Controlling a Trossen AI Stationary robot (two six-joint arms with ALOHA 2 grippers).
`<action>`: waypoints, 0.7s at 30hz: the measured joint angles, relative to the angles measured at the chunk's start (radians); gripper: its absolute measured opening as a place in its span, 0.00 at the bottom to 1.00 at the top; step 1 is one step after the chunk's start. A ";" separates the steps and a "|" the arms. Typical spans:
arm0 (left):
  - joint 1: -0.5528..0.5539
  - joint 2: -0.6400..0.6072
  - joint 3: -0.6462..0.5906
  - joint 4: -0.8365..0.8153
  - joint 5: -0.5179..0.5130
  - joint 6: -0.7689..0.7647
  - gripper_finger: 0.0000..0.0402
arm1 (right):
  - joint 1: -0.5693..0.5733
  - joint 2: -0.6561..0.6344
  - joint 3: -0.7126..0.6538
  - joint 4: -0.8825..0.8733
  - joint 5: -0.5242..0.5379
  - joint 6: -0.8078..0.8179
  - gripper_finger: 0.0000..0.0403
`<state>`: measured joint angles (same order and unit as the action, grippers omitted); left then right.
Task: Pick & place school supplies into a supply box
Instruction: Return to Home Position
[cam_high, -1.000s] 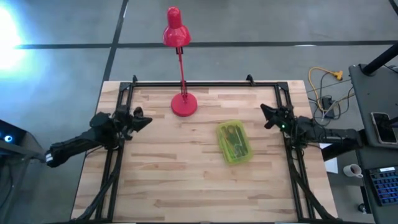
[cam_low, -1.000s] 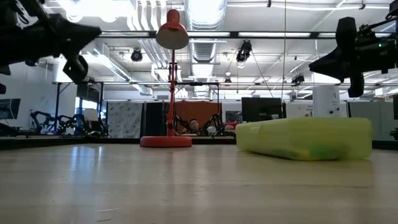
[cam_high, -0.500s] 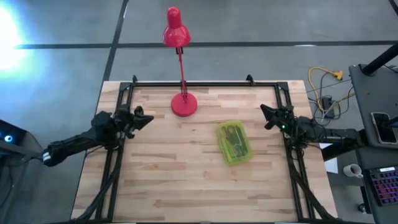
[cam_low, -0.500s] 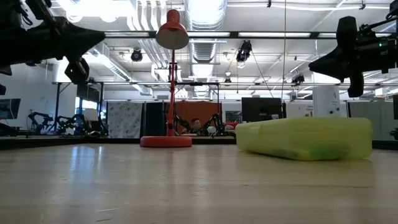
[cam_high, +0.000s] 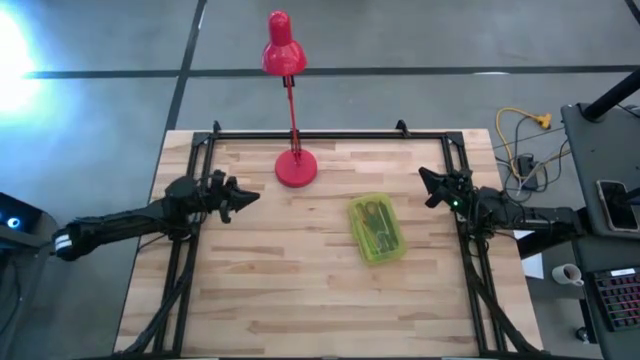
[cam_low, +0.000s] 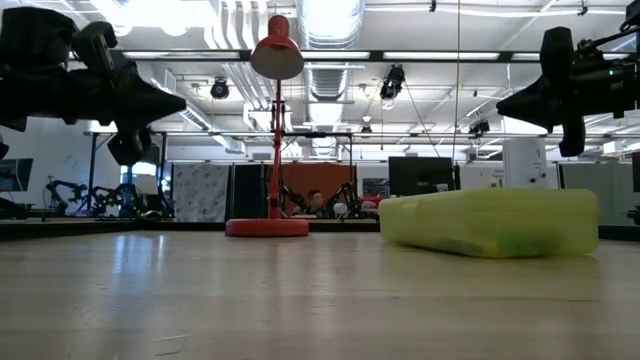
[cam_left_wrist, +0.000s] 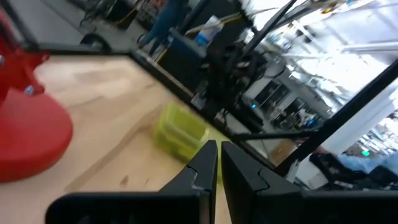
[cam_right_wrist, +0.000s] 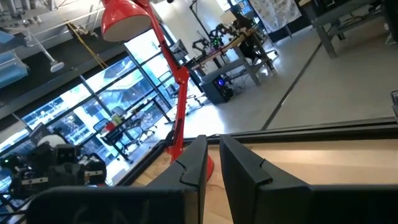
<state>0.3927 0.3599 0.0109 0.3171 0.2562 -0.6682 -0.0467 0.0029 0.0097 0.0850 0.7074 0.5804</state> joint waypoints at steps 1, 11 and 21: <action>0.000 0.018 0.000 0.000 0.000 0.000 0.01 | 0.000 0.000 0.000 0.000 0.000 0.000 0.09; 0.000 0.178 0.000 0.001 0.000 0.000 0.01 | 0.001 0.000 0.000 0.000 0.000 0.000 0.09; 0.000 0.315 0.000 0.004 -0.001 0.000 0.01 | 0.001 0.000 0.000 0.000 0.000 0.000 0.09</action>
<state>0.3927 0.6753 0.0109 0.3210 0.2553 -0.6683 -0.0460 0.0029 0.0097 0.0853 0.7074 0.5801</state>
